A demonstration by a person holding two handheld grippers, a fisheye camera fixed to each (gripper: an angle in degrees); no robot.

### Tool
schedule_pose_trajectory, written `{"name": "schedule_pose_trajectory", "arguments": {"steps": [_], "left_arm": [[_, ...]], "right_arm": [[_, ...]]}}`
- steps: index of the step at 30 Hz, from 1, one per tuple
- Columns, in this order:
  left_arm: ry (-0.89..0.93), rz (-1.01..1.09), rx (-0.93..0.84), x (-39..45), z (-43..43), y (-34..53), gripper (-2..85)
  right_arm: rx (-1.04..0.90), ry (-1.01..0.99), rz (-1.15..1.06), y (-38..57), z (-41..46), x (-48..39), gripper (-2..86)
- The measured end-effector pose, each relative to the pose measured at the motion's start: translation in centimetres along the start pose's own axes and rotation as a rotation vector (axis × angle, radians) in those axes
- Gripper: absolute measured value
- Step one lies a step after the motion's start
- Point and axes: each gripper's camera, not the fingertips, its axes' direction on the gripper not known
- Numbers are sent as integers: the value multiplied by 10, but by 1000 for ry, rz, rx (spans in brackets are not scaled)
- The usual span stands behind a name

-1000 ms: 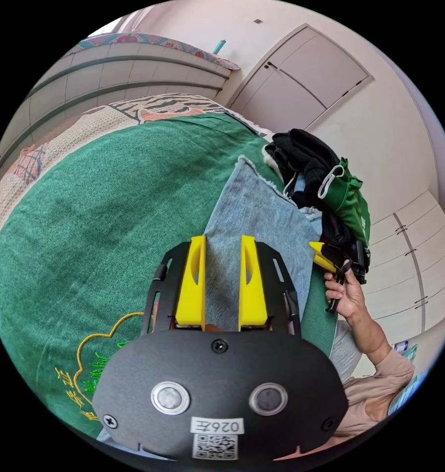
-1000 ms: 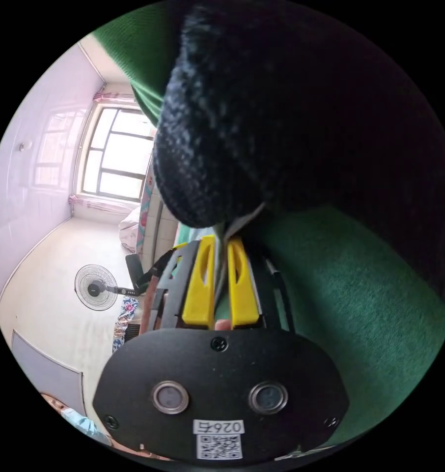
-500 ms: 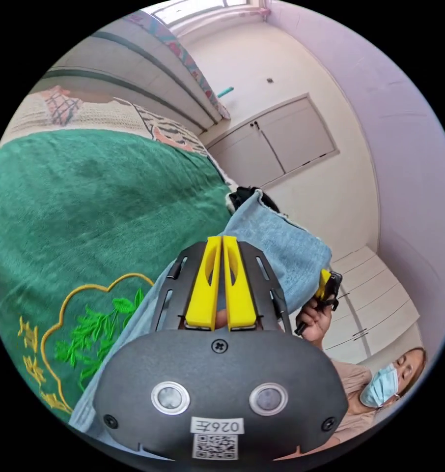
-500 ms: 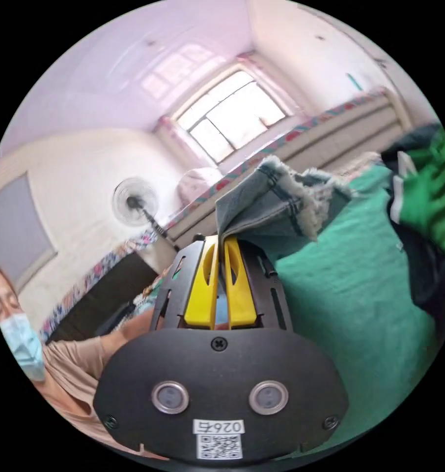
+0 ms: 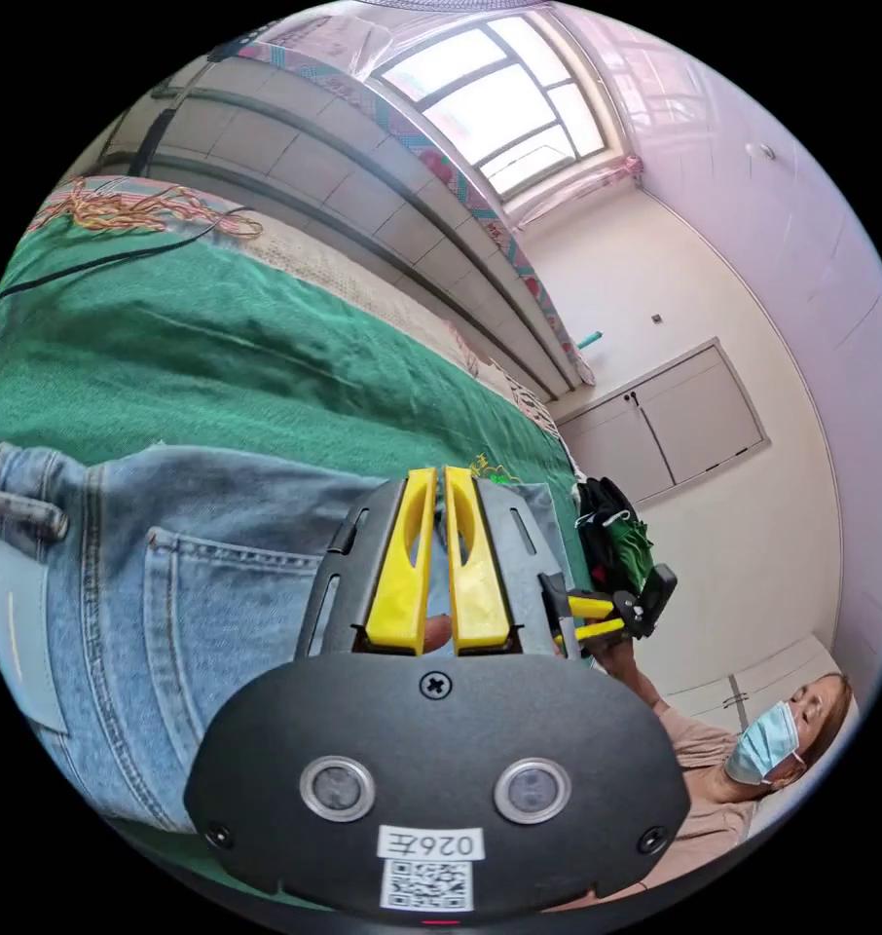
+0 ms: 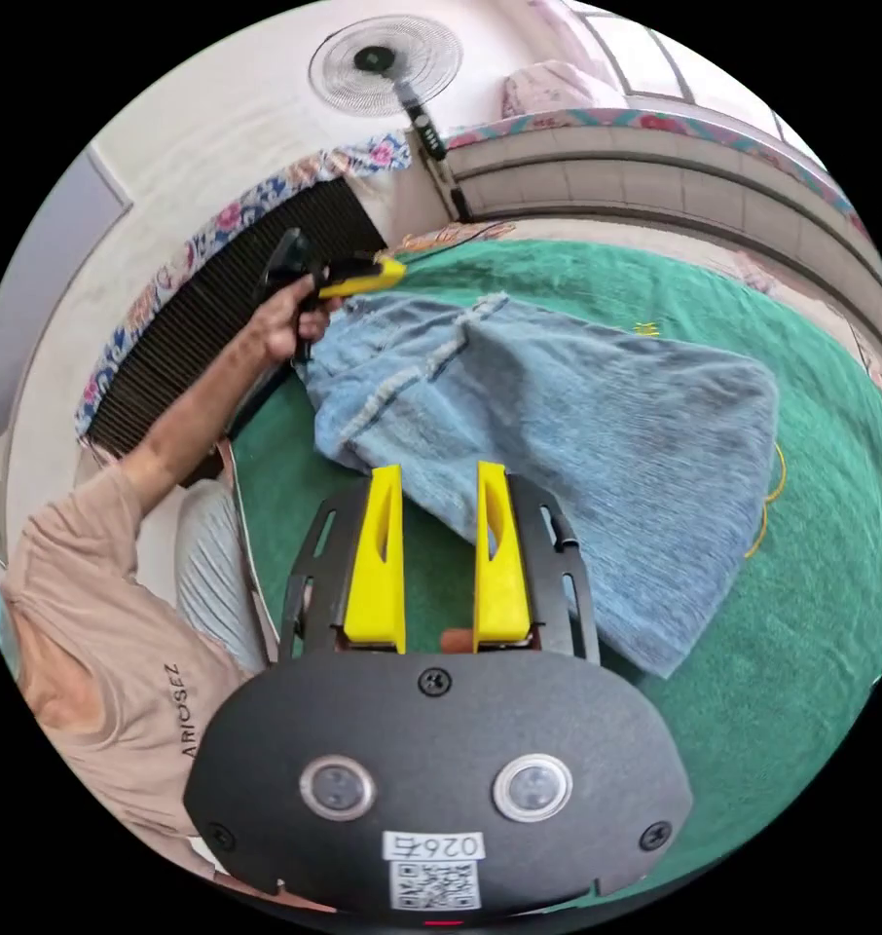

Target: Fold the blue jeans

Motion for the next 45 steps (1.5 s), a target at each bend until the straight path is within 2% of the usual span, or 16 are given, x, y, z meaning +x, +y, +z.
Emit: {"name": "schedule_pose_trajectory", "arguments": {"steps": [3, 5, 7, 9, 12, 13, 16, 18, 22, 25, 28, 30, 34, 40, 42, 45], "left_arm": [[14, 116, -65, 58, 46, -5, -9], [10, 242, -144, 111, 97, -6, -9], [-146, 441, -450, 172, 204, 12, -9], [-305, 509, -645, 188, 267, 33, -8], [-283, 433, -588, 204, 238, 19, -9], [-274, 418, -499, 213, 216, 20, -9], [-161, 436, -289, 244, 170, 35, -10], [-127, 443, -248, 252, 176, 45, -10], [-190, 328, -584, 208, 286, 57, -10], [-57, 222, -450, 191, 268, 54, -10], [-84, 210, -397, 197, 280, 71, -10], [-78, 179, -351, 206, 286, 81, -10], [121, 155, -335, 249, 336, 114, -10], [330, 306, -572, 384, 448, 180, -10], [331, 408, -558, 412, 435, 187, -10], [104, 504, -415, 406, 375, 177, -10]], "right_arm": [[71, -26, 123, 8, -27, 44, 64], [8, 90, 223, 11, -25, 76, 47], [-122, 186, 283, 10, -10, 104, 26], [-124, 154, 340, 9, -9, 128, 9], [-31, 10, 415, 6, -26, 157, 17], [8, 1, 425, 5, -35, 163, 24], [76, 69, 459, 0, -54, 174, 50], [84, 128, 482, -5, -54, 181, 73], [-43, 227, 539, -22, 4, 206, 128], [-27, 332, 478, -43, 14, 200, 98], [-35, 290, 395, -65, 14, 206, 26], [10, 187, 396, -72, -8, 219, 8], [122, 36, 406, -53, -102, 259, -7], [86, 320, 642, 39, -197, 344, -6], [124, 271, 731, 71, -204, 380, -3], [198, 218, 820, 103, -215, 420, -2]]}}
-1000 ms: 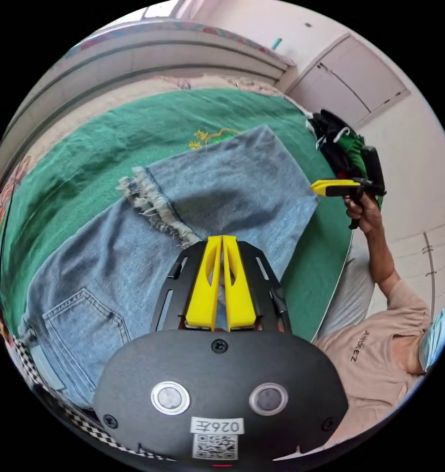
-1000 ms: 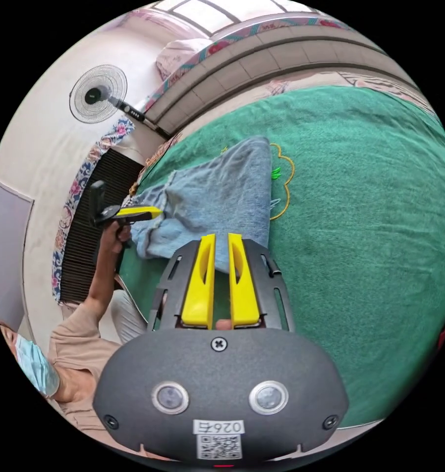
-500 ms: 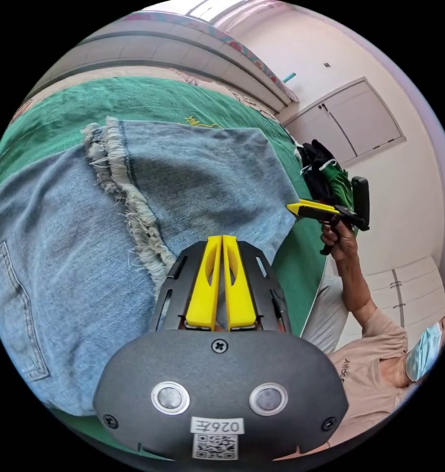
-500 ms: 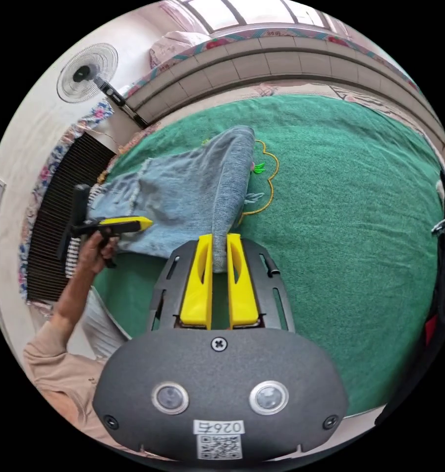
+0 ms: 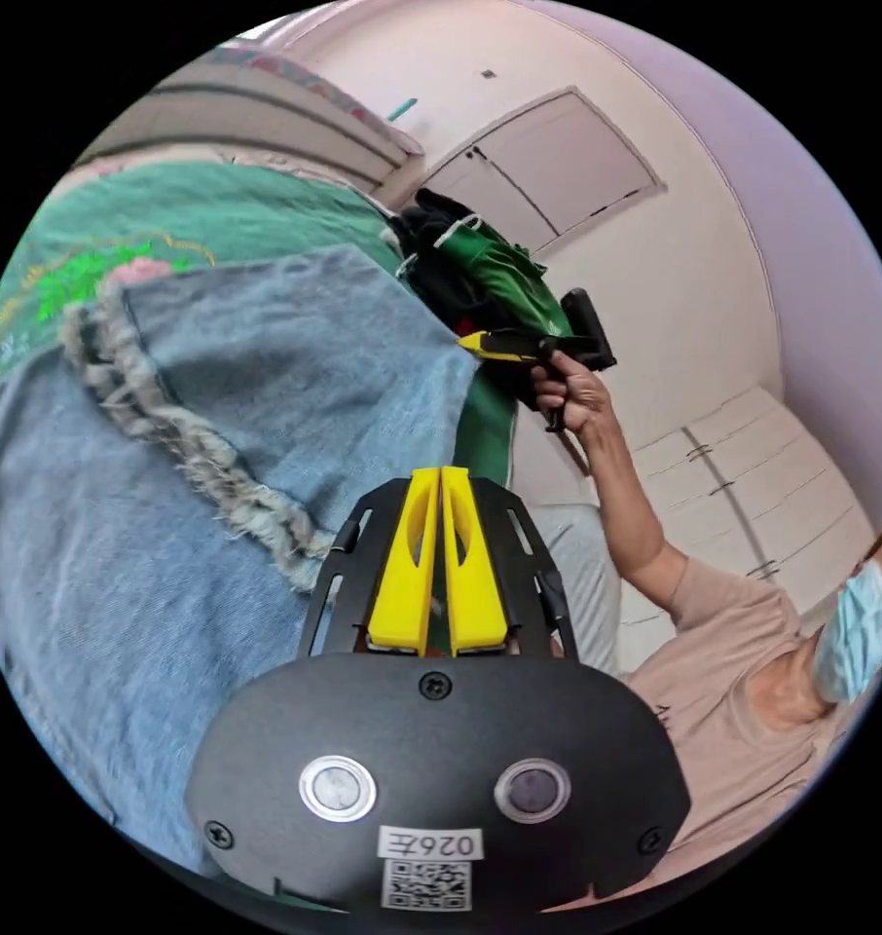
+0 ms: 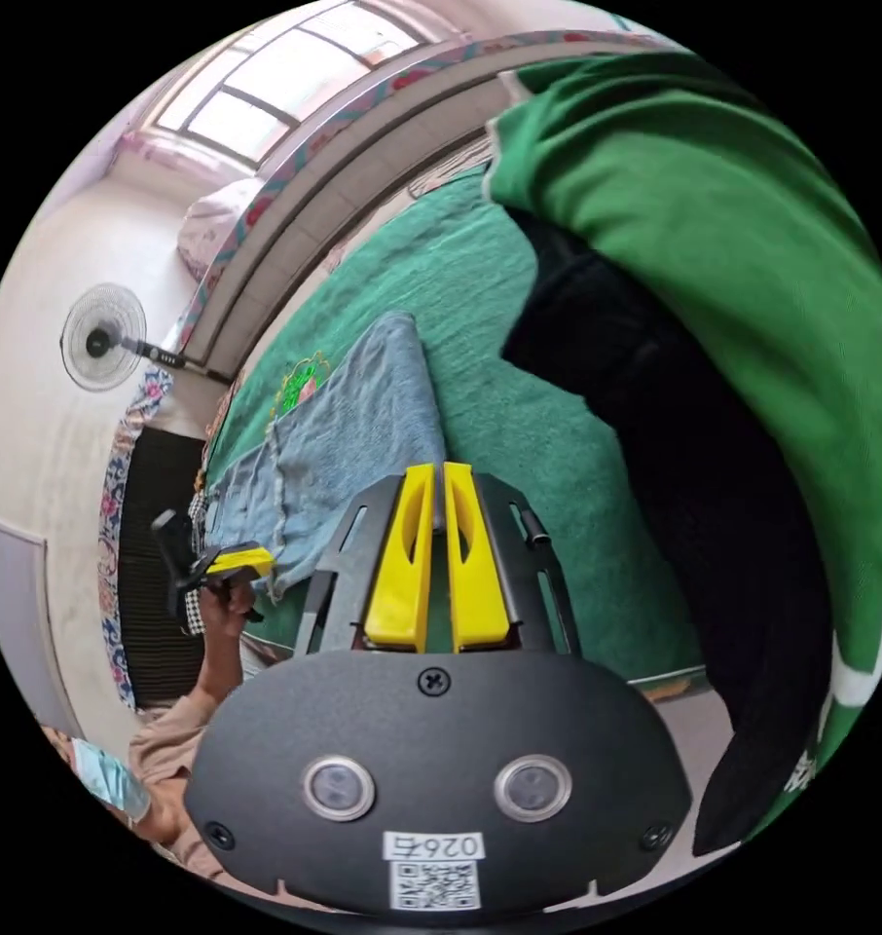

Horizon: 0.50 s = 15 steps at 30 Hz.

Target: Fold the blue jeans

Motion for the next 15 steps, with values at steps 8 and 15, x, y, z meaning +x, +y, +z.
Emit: {"name": "schedule_pose_trajectory", "arguments": {"steps": [8, 15], "left_arm": [[-155, -169, 211, -78, -156, 1, -8], [17, 83, -31, -21, 12, -254, 72]], "right_arm": [[2, -94, -37, -27, 22, 35, 70], [-12, -166, -10, -35, 79, 85, 115]]}}
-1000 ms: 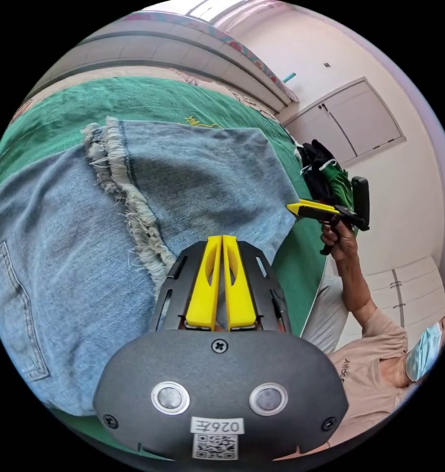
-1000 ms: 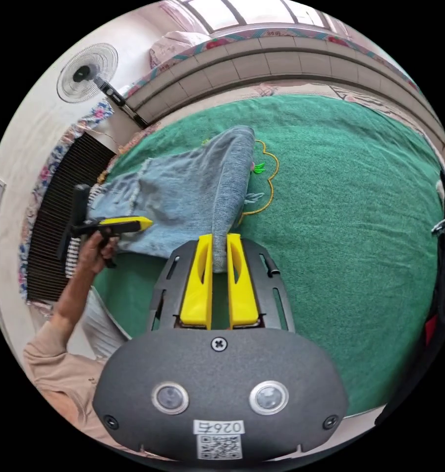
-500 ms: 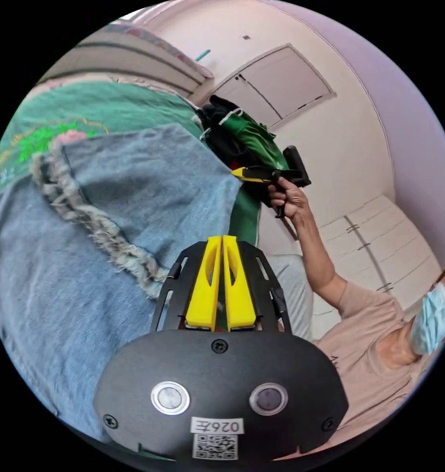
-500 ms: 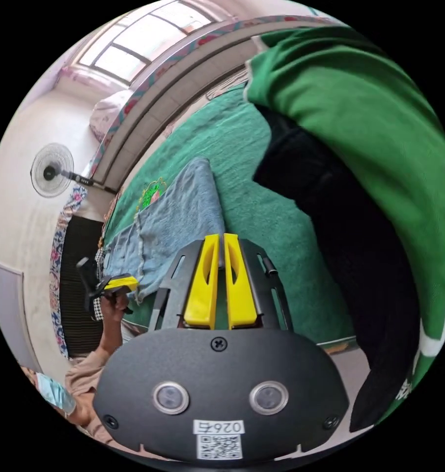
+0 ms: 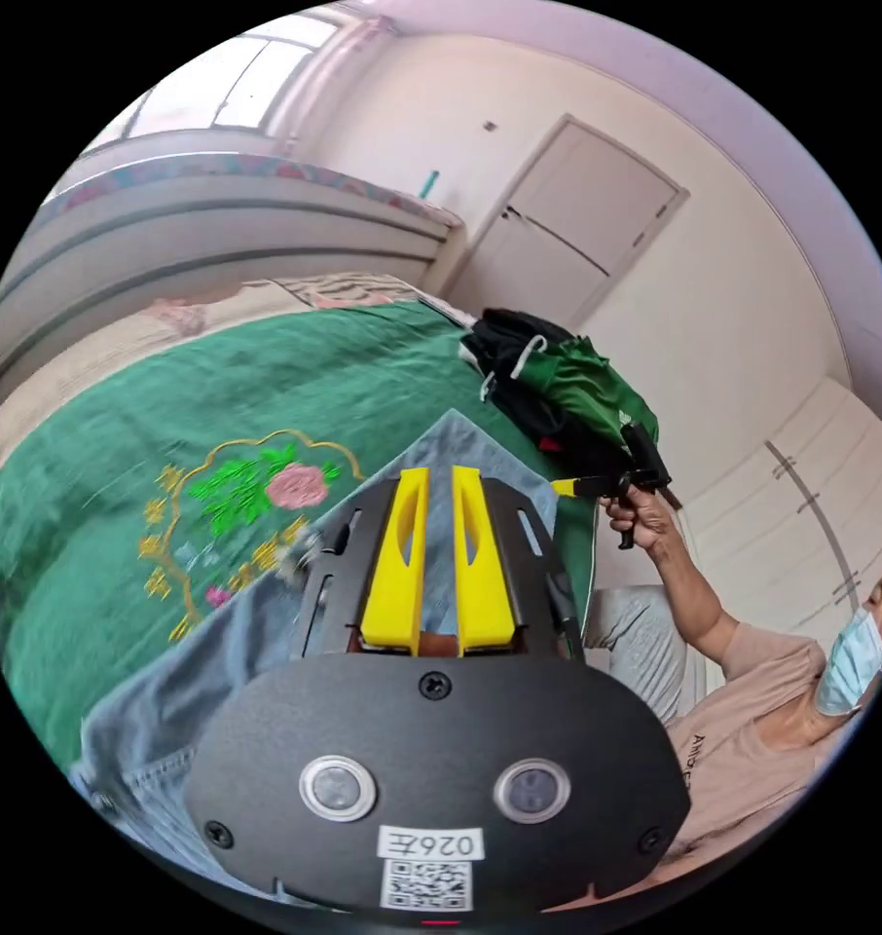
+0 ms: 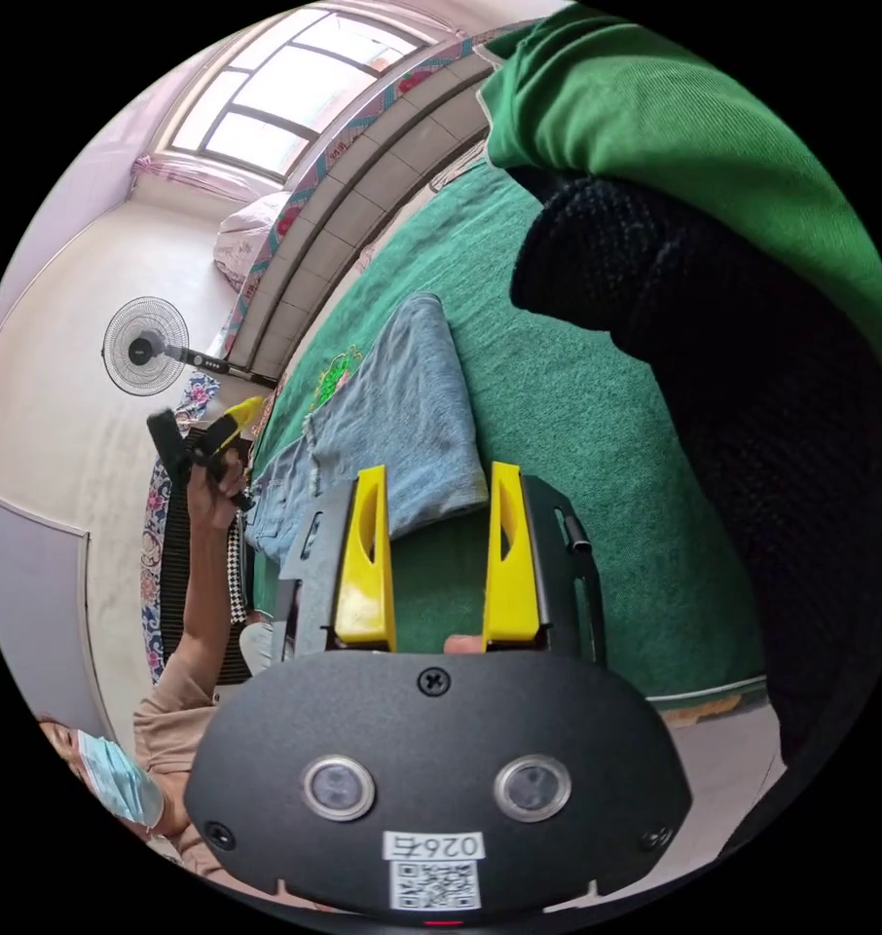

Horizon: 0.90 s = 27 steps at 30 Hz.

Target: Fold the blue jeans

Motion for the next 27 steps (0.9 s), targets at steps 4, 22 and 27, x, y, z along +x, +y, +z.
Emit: {"name": "schedule_pose_trajectory", "arguments": {"steps": [4, 22, 27], "left_arm": [[151, -88, -228, -5, 166, -81, 81], [258, -150, -285, 37, 149, -121, 185], [106, -81, -299, 62, 93, -122, 67]], "right_arm": [[-31, 87, -30, -10, 50, 31, 85], [170, 755, -834, 149, 221, -25, 10], [235, 783, -905, 187, 245, -7, 0]]}}
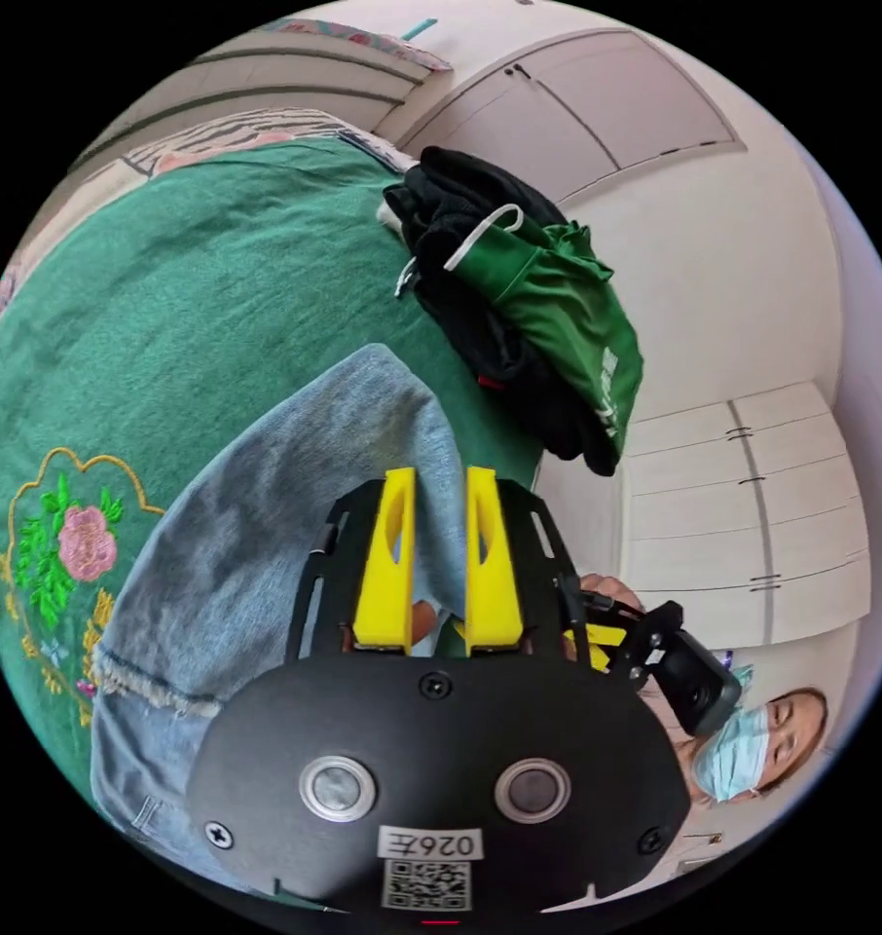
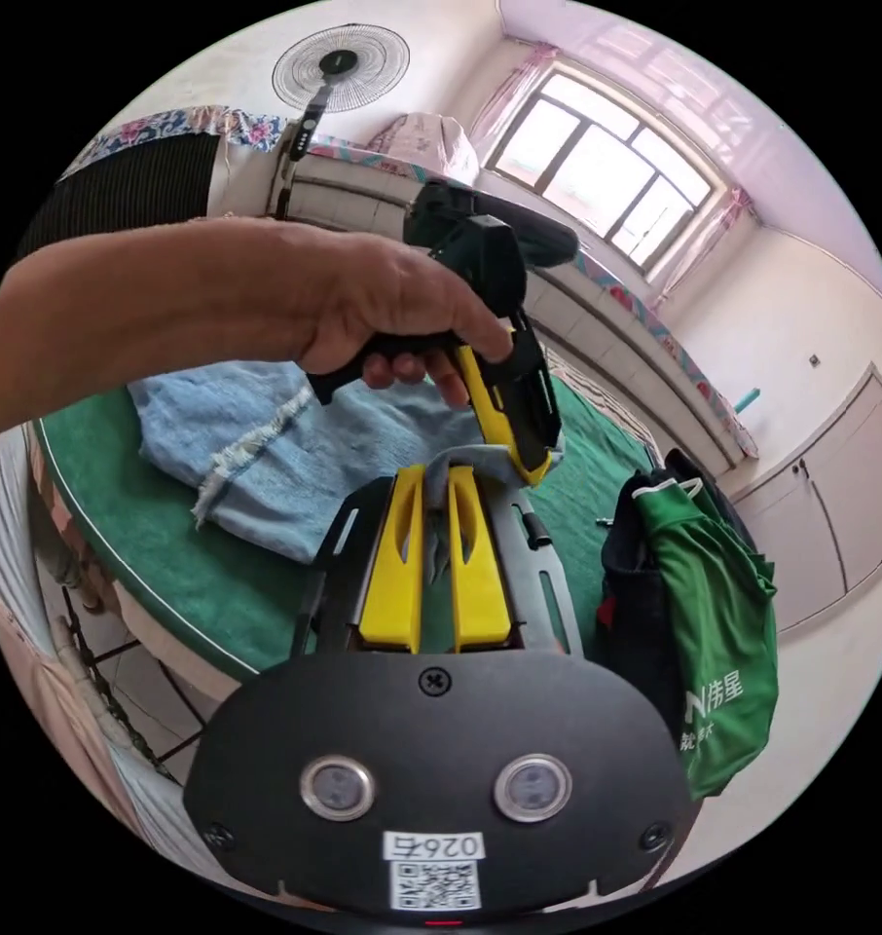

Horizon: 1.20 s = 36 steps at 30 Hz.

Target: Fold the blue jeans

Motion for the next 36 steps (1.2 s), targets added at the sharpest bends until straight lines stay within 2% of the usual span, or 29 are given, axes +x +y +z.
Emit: {"name": "schedule_pose_trajectory", "arguments": {"steps": [3, 10, 15, 19, 24, 28, 29, 30, 32, 36], "left_arm": [[60, 12, 116, -3, -66, 34, 36], [191, -14, 409, -49, -250, 196, 12], [152, -92, 492, -104, -349, 326, 9], [147, -156, 574, -167, -410, 433, 8], [205, -269, 738, -266, -441, 560, 11], [241, -463, 801, -362, -412, 651, 13], [270, -484, 812, -374, -406, 661, 13], [393, -508, 856, -397, -398, 676, 7], [440, -470, 907, -402, -403, 681, -1], [270, -405, 855, -358, -434, 652, -8]], "right_arm": [[105, -81, 73, 25, -13, 21, 1], [355, -563, 168, 47, -23, 73, 15], [389, -727, 99, 23, 7, 34, 18], [336, -880, 72, -17, 54, -10, 20], [238, -1047, 137, -68, 125, -63, 23], [7, -1094, 160, -105, 213, -137, 33], [-54, -1096, 144, -109, 237, -156, 35], [-77, -1098, 140, -111, 247, -163, 35], [-91, -1115, 166, -110, 272, -174, 29], [-41, -1134, 156, -113, 281, -168, 3]]}}
